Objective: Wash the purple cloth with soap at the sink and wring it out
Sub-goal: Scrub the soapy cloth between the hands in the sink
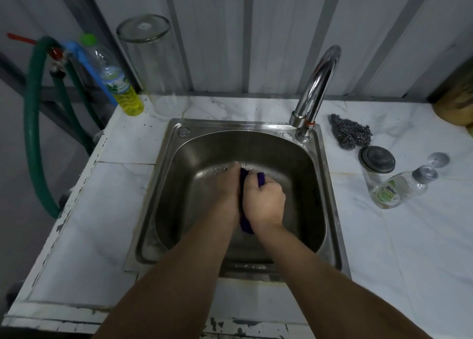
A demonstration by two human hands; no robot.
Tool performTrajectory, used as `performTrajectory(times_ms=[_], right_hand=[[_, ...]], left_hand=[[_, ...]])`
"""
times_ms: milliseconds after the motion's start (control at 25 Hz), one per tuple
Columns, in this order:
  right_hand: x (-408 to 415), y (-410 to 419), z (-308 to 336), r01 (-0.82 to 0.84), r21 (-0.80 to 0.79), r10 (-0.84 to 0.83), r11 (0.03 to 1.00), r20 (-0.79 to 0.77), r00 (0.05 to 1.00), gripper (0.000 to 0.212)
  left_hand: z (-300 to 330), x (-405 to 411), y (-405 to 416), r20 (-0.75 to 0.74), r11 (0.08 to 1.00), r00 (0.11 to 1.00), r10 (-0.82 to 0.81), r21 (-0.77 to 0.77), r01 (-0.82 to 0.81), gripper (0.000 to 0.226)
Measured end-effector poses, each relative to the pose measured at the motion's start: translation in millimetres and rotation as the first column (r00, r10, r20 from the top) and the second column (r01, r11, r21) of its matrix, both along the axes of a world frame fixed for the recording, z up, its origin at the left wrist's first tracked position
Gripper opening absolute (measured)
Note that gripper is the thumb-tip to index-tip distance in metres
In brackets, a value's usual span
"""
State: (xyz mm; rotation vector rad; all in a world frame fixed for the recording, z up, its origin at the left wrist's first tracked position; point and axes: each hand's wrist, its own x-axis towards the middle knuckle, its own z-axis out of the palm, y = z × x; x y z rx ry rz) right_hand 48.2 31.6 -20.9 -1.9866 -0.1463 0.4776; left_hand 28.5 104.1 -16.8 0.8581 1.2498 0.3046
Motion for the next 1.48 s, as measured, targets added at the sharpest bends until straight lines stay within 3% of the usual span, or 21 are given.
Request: performTrajectory(times_ms=[120, 200, 320, 440, 520, 640, 720, 880, 960, 1120, 1240, 1320, 1440, 1480], right_hand=[[37, 0, -5, 0.013, -0.13, -0.031, 0.991, -0.139, 0.99, 0.042], [41, -5, -5, 0.001, -0.15, -0.031, 0.989, -0.201, 0.979, 0.04], [8, -5, 5, -0.044, -0.06, 0.041, 0.997, -0.042, 0.998, 0.048], [-20, 3, 13, -0.133, -0.015, 0.134, 0.991, 0.054, 0.99, 0.058], [-8, 8, 16, -0.08, -0.05, 0.081, 0.996, 0.029, 0.996, 0.054], [35, 0, 7, -0.002, -0.137, -0.013, 0.991, -0.112, 0.994, 0.043], [40, -10, 1, 0.031, -0.103, -0.051, 0.994, -0.194, 0.98, 0.04], [-11, -8, 2, -0.016, 0.051, 0.018, 0.999, -0.038, 0.999, 0.046], [1, -4, 3, 0.036, 0.019, -0.036, 0.999, -0.012, 0.999, 0.047], [52, -6, -13, 0.036, -0.079, -0.054, 0.996, -0.244, 0.968, 0.044], [56, -8, -14, 0.1, 0.079, -0.048, 0.992, -0.5, 0.865, 0.055], [58, -12, -6, 0.13, 0.231, 0.031, 0.964, -0.585, 0.81, 0.057], [62, -14, 3, 0.016, 0.38, 0.173, 0.925, -0.457, 0.872, 0.045], [59, -13, 8, -0.068, 0.384, 0.215, 0.921, -0.356, 0.909, 0.039]], left_hand=[[-3, 2, -19, -0.022, 0.997, 0.999, -0.032, -0.074, 0.03, 0.026], [1, 5, -20, -0.075, 0.998, 0.995, -0.059, -0.027, 0.057, 0.022], [2, -1, -2, -0.01, 0.999, 0.999, 0.033, 0.031, -0.033, 0.031], [-1, -8, 9, 0.135, 0.995, 0.988, 0.078, -0.068, -0.07, 0.044], [0, -9, 1, 0.119, 0.996, 0.992, 0.039, -0.08, -0.03, 0.049], [0, 1, -21, 0.008, 0.996, 0.998, -0.059, -0.067, 0.06, 0.03], [4, 5, -24, -0.058, 0.998, 0.997, -0.047, -0.037, 0.045, 0.026], [6, 4, 1, -0.047, 0.999, 0.998, 0.046, -0.015, -0.047, 0.033], [8, 5, -4, -0.064, 1.0, 0.998, 0.012, 0.002, -0.012, 0.032], [5, 1, -25, 0.023, 0.98, 0.99, -0.141, -0.136, 0.143, 0.023], [-7, -12, -7, 0.119, 0.976, 0.992, -0.048, -0.204, 0.072, 0.035], [-15, -18, 5, 0.108, 0.982, 0.994, 0.028, -0.19, -0.007, 0.043], [-22, -19, -1, -0.102, 0.998, 0.995, -0.012, -0.058, 0.006, 0.048], [-23, -18, -5, -0.054, 0.996, 0.998, -0.018, -0.085, 0.013, 0.055]])
